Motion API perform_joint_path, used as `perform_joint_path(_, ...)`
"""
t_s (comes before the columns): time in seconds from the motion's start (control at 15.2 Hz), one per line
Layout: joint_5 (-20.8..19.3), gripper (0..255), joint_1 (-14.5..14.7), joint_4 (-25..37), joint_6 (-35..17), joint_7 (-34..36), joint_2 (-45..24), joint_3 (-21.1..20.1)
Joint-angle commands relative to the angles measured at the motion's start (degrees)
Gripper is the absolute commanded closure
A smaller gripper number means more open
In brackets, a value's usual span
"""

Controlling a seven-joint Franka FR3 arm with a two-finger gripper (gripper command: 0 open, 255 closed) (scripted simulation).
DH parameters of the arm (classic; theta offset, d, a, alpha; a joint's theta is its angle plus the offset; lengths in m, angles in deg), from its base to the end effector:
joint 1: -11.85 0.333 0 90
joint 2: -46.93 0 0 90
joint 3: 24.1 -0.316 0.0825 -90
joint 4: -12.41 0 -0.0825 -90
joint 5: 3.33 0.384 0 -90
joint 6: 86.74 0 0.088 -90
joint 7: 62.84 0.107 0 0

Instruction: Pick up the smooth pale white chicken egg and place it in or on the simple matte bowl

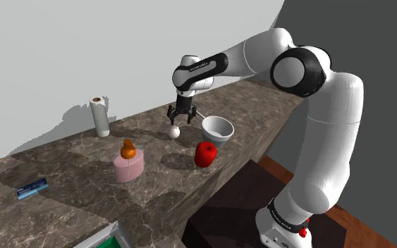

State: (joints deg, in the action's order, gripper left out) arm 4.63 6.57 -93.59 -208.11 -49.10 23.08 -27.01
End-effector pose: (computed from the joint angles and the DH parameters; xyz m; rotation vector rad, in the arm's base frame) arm 0.6221 -0.0212 0.2879 -2.9634 0.5472 0.2424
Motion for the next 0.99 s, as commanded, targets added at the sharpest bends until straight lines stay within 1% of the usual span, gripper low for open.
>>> perform_joint_path(0.0, 1.0, 0, -0.2, 4.2, -0.6, 0.9, -4.6, 0.1)
perform_joint_path(0.13, 1.8, 0, -0.6, 9.0, -0.5, 1.7, -9.2, 0.2)
perform_joint_path(0.2, 2.0, 0, -0.7, 10.0, -0.4, 1.8, -10.0, 0.2)
perform_joint_path(0.66, 2.3, 0, -0.2, 8.2, -5.0, 1.6, -12.8, -0.1)
perform_joint_path(0.92, 2.3, 0, -0.2, 8.2, -5.0, 1.6, -12.8, -0.1)
